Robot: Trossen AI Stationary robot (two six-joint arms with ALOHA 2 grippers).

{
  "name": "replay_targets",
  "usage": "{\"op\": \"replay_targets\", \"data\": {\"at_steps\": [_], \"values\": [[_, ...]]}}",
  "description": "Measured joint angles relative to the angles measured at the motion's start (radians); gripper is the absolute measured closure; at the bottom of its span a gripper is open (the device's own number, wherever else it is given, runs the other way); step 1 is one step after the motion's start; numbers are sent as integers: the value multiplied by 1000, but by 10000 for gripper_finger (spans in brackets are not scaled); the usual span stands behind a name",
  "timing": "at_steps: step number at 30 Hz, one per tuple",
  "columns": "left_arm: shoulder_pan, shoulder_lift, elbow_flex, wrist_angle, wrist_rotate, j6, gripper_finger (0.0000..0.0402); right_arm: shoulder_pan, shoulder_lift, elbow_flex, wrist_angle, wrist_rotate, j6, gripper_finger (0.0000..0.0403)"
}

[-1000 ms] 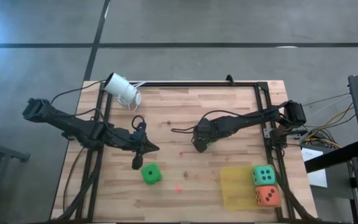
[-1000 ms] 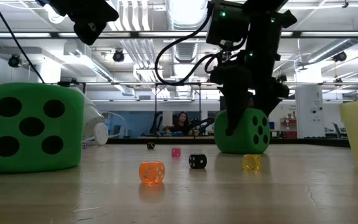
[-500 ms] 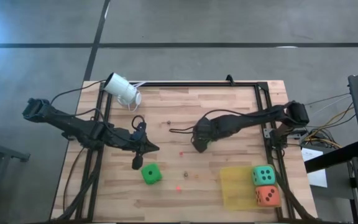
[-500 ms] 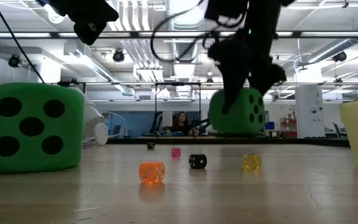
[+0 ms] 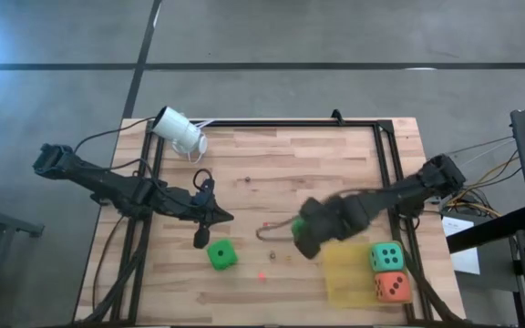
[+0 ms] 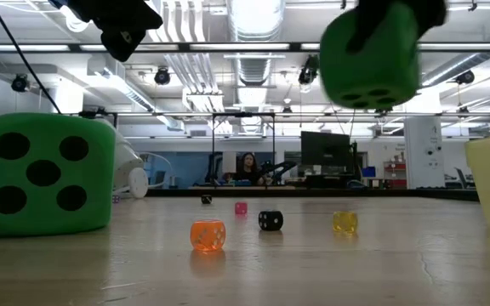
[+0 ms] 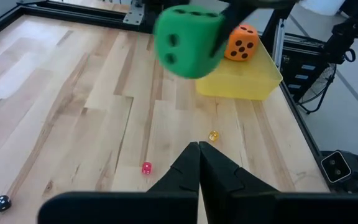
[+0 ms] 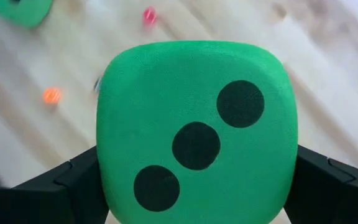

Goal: Pick & Place Dice
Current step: Put the top large green die into the yellow bin

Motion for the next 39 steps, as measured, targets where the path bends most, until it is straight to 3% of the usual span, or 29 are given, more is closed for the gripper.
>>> {"op": "replay_targets", "data": {"at_steps": [15,25,39], "values": [[0,0,0,0,0,-23,396,367,0,4,-131,-40,553,57],[0,0,0,-1,0,-26,396,487,1,-86,-220,-34,933,56],[0,0,0,-1,0,-26,396,500,1,-230,-27,-101,984,54]]}}
